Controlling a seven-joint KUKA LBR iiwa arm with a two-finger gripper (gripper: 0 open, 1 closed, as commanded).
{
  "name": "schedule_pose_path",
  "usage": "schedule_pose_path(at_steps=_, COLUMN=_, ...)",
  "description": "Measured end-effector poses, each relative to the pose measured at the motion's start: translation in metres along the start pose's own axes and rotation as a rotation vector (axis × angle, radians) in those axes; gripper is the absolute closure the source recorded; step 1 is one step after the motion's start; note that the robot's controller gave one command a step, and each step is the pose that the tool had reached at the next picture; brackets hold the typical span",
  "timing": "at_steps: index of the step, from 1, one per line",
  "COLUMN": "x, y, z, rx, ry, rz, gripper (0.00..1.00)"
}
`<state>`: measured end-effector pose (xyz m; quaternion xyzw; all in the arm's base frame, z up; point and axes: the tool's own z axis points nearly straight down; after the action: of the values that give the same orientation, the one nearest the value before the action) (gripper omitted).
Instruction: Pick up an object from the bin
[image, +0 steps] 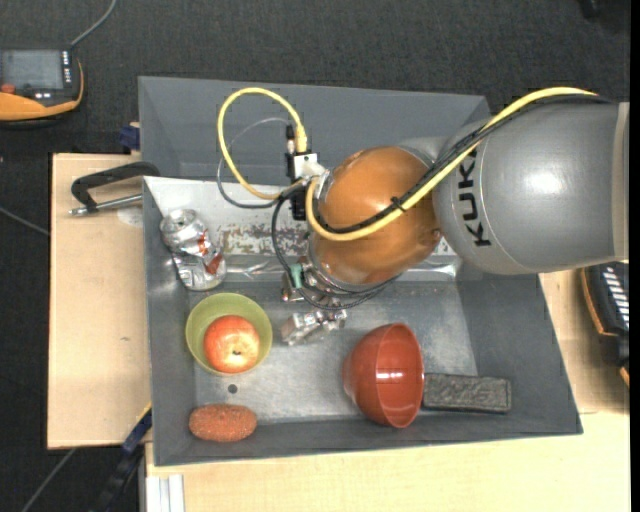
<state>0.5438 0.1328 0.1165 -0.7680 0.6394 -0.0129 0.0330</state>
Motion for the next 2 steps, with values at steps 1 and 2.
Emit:
schedule_pose_path(at_steps=1, x=0.024, y=0.025, z=-0.023, rx=0.000, ry=0.000, rz=-0.176, gripper=1.00)
schedule_pose_path(at_steps=2, x=-0.007, y=0.007, z=-0.159, rx=0.015, ry=-0.003, rz=-0.213, gripper=1.00)
